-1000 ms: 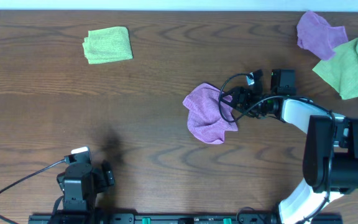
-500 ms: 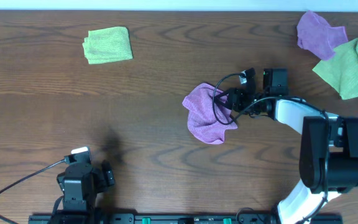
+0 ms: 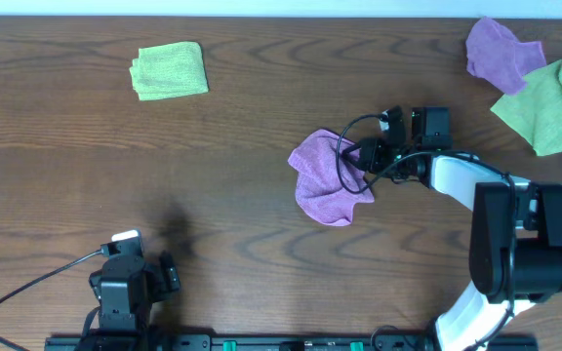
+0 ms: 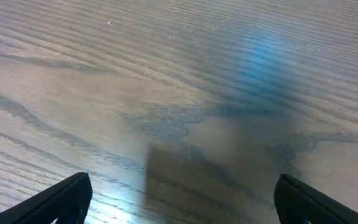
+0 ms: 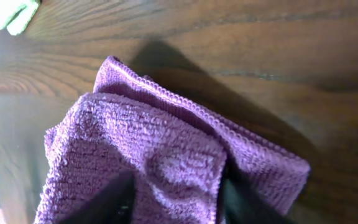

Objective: Fold the cloth

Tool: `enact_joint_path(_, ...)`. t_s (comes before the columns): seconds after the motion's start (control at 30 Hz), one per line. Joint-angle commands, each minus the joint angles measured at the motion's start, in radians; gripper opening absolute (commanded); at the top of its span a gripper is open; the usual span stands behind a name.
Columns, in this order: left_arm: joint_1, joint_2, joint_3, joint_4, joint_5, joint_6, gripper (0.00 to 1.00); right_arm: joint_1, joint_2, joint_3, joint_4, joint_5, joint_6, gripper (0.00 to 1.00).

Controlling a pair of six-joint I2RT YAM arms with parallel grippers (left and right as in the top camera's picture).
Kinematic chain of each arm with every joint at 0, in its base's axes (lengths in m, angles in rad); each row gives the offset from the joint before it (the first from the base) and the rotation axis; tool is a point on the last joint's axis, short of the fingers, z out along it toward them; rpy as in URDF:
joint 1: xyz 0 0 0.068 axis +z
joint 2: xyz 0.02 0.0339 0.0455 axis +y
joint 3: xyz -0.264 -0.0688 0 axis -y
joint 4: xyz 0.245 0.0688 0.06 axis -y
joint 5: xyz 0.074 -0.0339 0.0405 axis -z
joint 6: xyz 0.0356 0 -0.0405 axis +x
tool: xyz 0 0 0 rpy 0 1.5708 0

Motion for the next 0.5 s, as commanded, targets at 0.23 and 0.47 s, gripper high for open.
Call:
enact_joint_path(0.23, 0.006, -0.006, -0.009, -0.064, -0.015, 0.025, 0.95, 0.008, 0.002, 0.010, 0.022, -0.027, 0.004, 0.01)
enact_joint_path(0.47, 0.006, -0.006, -0.009, -0.064, -0.015, 0.026, 0.95, 0.018, -0.092, 0.107, -0.057, -0.108, -0.030, 0.02)
